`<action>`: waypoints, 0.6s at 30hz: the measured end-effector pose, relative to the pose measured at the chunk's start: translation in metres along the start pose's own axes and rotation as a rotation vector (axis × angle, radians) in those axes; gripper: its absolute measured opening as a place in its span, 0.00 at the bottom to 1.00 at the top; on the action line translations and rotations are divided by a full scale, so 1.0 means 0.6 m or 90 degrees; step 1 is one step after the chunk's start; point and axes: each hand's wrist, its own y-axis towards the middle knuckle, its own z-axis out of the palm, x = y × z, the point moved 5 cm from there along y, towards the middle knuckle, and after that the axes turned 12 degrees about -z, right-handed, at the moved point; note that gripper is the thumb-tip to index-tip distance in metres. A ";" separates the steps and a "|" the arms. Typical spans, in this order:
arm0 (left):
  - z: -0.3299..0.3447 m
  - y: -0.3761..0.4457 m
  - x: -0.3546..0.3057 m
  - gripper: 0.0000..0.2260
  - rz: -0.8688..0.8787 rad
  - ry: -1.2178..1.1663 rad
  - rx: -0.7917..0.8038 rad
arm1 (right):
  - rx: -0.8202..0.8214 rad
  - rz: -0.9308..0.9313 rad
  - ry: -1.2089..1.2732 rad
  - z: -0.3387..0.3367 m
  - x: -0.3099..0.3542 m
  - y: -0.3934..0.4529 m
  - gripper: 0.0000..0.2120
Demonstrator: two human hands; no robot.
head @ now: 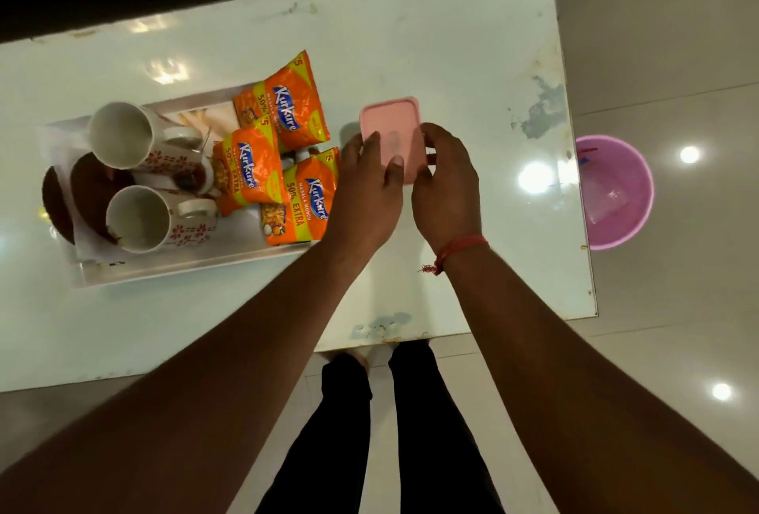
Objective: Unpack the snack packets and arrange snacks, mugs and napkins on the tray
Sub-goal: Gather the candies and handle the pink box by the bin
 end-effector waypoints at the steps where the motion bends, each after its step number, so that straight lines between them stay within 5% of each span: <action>1: 0.000 0.003 0.002 0.23 -0.001 0.018 0.004 | 0.009 -0.005 -0.004 0.005 0.000 0.004 0.23; 18: -0.033 -0.012 -0.014 0.26 0.046 0.161 -0.003 | -0.002 -0.014 -0.069 -0.019 0.013 -0.024 0.25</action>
